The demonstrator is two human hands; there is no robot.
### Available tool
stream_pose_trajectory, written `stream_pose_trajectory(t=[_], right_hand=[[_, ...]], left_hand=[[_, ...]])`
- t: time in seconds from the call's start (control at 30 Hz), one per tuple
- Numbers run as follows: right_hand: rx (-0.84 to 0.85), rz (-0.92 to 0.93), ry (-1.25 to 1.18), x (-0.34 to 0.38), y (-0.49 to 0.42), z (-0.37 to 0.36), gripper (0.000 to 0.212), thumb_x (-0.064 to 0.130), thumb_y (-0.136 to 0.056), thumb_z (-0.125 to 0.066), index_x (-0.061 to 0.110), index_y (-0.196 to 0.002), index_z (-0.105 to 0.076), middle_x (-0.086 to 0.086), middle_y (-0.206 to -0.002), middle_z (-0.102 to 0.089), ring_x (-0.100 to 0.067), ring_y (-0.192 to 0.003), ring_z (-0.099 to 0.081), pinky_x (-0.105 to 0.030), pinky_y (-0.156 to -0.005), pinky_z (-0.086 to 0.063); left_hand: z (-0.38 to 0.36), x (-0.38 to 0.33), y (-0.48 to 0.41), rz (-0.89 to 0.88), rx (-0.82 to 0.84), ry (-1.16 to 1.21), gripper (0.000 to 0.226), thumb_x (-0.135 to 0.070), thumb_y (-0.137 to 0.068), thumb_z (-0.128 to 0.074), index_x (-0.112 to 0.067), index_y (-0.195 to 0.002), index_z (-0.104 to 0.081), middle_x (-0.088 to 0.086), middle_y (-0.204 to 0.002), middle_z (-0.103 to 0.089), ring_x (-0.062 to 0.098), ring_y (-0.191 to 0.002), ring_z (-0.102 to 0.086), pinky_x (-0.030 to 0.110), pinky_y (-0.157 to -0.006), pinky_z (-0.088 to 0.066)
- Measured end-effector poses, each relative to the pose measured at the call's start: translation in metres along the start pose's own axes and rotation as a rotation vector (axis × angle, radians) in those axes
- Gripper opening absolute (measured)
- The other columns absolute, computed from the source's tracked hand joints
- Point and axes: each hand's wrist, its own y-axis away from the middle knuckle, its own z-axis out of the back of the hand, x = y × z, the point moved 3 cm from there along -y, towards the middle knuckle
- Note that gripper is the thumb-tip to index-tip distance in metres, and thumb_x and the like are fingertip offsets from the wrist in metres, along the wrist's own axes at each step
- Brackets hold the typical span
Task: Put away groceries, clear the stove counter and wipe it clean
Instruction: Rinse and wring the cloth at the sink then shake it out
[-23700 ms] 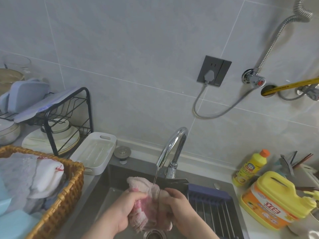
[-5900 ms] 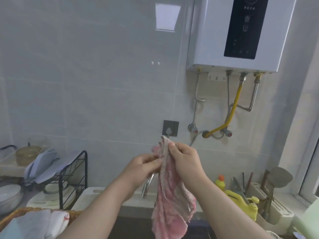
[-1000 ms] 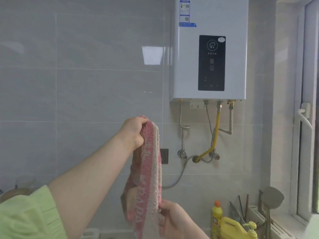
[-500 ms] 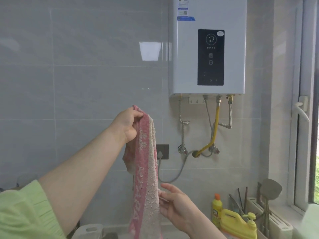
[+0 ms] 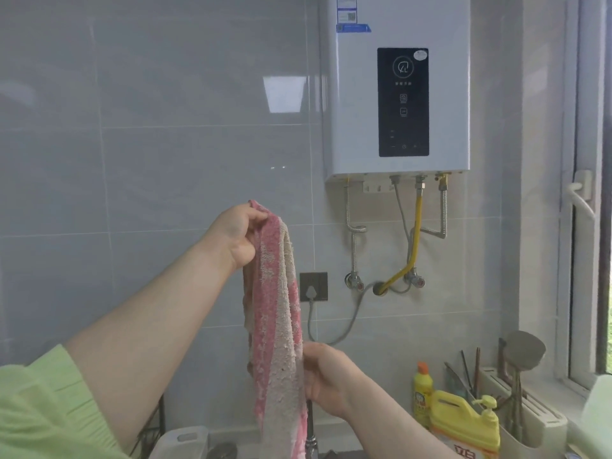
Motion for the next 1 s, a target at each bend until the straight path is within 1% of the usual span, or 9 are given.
stream_pose_trajectory(t=[0.13, 0.33, 0.5, 0.57, 0.67, 0.77, 0.87, 0.93, 1.0], right_hand=[[0.080, -0.130, 0.035, -0.009, 0.002, -0.022, 0.024, 0.020, -0.090, -0.048, 0.010, -0.107, -0.062, -0.016, -0.117, -0.066, -0.030, -0.099, -0.063, -0.046, -0.096, -0.052], [0.042, -0.038, -0.128, -0.013, -0.005, -0.027, 0.032, 0.016, -0.099, -0.044, -0.001, -0.115, -0.067, -0.022, -0.112, -0.069, -0.036, -0.103, -0.067, -0.051, -0.094, -0.052], [-0.096, 0.040, -0.111, -0.003, -0.006, -0.011, 0.029, 0.016, -0.100, -0.048, -0.002, -0.120, -0.056, -0.016, -0.096, -0.071, -0.035, -0.093, -0.067, -0.058, -0.097, -0.047], [-0.169, 0.059, -0.036, 0.012, -0.002, -0.004, 0.026, 0.018, -0.101, -0.048, -0.002, -0.112, -0.059, -0.016, -0.086, -0.073, -0.030, -0.080, -0.069, -0.052, -0.085, -0.055], [-0.298, 0.109, 0.163, 0.049, 0.008, 0.009, 0.017, 0.016, -0.093, -0.062, 0.007, -0.105, -0.071, -0.017, -0.099, -0.074, -0.027, -0.082, -0.070, -0.050, -0.082, -0.058], [-0.437, 0.182, 0.332, 0.096, 0.020, 0.017, 0.015, 0.008, -0.088, -0.061, -0.001, -0.097, -0.068, -0.020, -0.098, -0.073, -0.031, -0.086, -0.071, -0.055, -0.079, -0.057], [-0.451, 0.301, 0.384, 0.143, 0.036, 0.015, 0.018, -0.006, -0.082, -0.056, -0.005, -0.099, -0.062, -0.017, -0.083, -0.065, -0.027, -0.070, -0.064, -0.049, -0.070, -0.060], [-0.386, 0.376, 0.394, 0.167, 0.051, 0.010, 0.024, -0.010, -0.085, -0.054, 0.002, -0.105, -0.060, -0.015, -0.084, -0.062, -0.024, -0.068, -0.060, -0.037, -0.059, -0.059], [-0.279, 0.415, 0.471, 0.186, 0.068, 0.003, 0.027, -0.012, -0.088, -0.050, 0.001, -0.110, -0.060, -0.016, -0.091, -0.061, -0.023, -0.071, -0.059, -0.031, -0.051, -0.055]], left_hand=[[-0.002, 0.001, 0.007, 0.005, 0.036, 0.009, 0.021, 0.009, -0.087, -0.043, -0.006, -0.075, -0.052, 0.009, -0.067, -0.056, 0.016, -0.049, -0.061, 0.023, -0.055, -0.056], [0.004, 0.000, 0.012, 0.102, 0.113, 0.128, 0.016, -0.005, -0.091, -0.039, -0.014, -0.080, -0.047, 0.008, -0.071, -0.053, 0.022, -0.067, -0.056, 0.036, -0.075, -0.051], [0.017, -0.004, 0.011, 0.079, 0.070, 0.124, 0.018, -0.004, -0.090, -0.038, -0.014, -0.078, -0.047, 0.009, -0.072, -0.052, 0.022, -0.067, -0.056, 0.035, -0.073, -0.051], [0.023, -0.003, 0.010, 0.060, 0.048, 0.109, 0.018, 0.000, -0.088, -0.038, -0.011, -0.079, -0.048, 0.010, -0.074, -0.053, 0.022, -0.066, -0.056, 0.033, -0.071, -0.053], [0.031, -0.006, 0.007, -0.010, 0.033, 0.050, 0.023, 0.007, -0.087, -0.036, -0.009, -0.080, -0.051, 0.009, -0.072, -0.053, 0.017, -0.052, -0.061, 0.023, -0.055, -0.056], [0.044, -0.010, 0.002, -0.039, 0.036, -0.025, 0.030, 0.014, -0.086, -0.035, -0.012, -0.082, -0.051, 0.006, -0.073, -0.052, 0.014, -0.054, -0.060, 0.020, -0.053, -0.054], [0.056, -0.013, -0.004, -0.027, 0.055, -0.154, 0.044, 0.019, -0.084, -0.035, -0.012, -0.108, -0.055, 0.006, -0.086, -0.053, 0.013, -0.069, -0.056, 0.020, -0.057, -0.055], [0.066, -0.012, -0.009, 0.015, 0.030, -0.309, 0.074, 0.021, -0.082, -0.036, -0.021, -0.143, -0.033, 0.004, -0.112, -0.055, 0.015, -0.079, -0.058, 0.027, -0.063, -0.055], [0.077, -0.012, -0.012, 0.076, -0.016, -0.480, 0.090, 0.021, -0.082, -0.039, -0.038, -0.148, -0.017, 0.000, -0.133, -0.050, 0.021, -0.089, -0.059, 0.035, -0.069, -0.052]])
